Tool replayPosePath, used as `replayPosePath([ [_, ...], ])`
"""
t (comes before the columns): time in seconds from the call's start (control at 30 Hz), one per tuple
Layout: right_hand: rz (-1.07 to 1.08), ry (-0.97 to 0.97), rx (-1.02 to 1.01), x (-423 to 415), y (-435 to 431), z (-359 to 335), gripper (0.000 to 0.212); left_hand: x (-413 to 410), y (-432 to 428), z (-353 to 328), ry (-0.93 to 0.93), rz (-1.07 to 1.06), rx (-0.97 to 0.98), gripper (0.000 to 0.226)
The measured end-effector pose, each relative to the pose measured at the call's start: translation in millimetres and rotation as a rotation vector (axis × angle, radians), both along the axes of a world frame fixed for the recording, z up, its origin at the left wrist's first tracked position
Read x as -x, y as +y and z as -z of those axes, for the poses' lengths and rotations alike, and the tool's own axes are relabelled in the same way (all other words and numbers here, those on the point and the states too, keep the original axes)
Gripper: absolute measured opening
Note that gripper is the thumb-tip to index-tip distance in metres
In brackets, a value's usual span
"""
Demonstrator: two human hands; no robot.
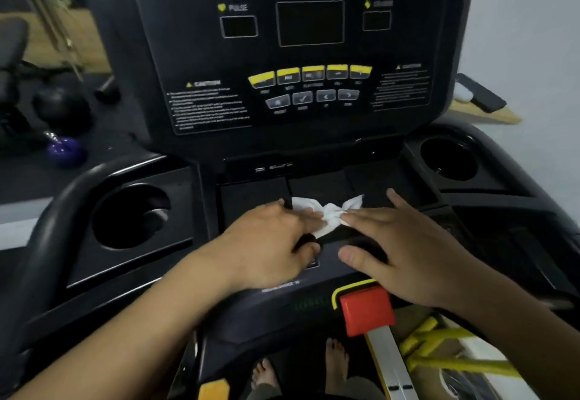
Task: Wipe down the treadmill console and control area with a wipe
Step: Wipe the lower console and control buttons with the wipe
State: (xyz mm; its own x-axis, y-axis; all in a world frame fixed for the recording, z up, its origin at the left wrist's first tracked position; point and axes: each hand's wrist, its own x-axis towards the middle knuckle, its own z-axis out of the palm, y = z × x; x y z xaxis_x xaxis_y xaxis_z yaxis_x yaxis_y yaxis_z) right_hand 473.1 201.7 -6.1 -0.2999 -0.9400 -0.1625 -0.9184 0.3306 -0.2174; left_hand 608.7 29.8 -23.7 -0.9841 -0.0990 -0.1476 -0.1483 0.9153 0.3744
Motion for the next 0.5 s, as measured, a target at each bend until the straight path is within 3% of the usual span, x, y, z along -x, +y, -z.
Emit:
replayPosePath([
  [0.1, -0.062, -0.016, 0.001, -26.0, -17.4, -2.8, 0.09, -32.3, -10.4, -1.2, 0.042, -0.038, -0.003, 0.045],
  [0.33, -0.206, -0.039, 0.02, -70.0, -49.2, 8.6, 0.089, -97.3, -35.4, 10.2, 0.091, -0.097, 0.098, 0.068],
  [0.5, -0.328, -0.021, -0.019, -92.7, -65.8, 12.3, 0.087, -126.4, -32.2, 9.1, 0.159, -0.156, 0.081, 0.053],
])
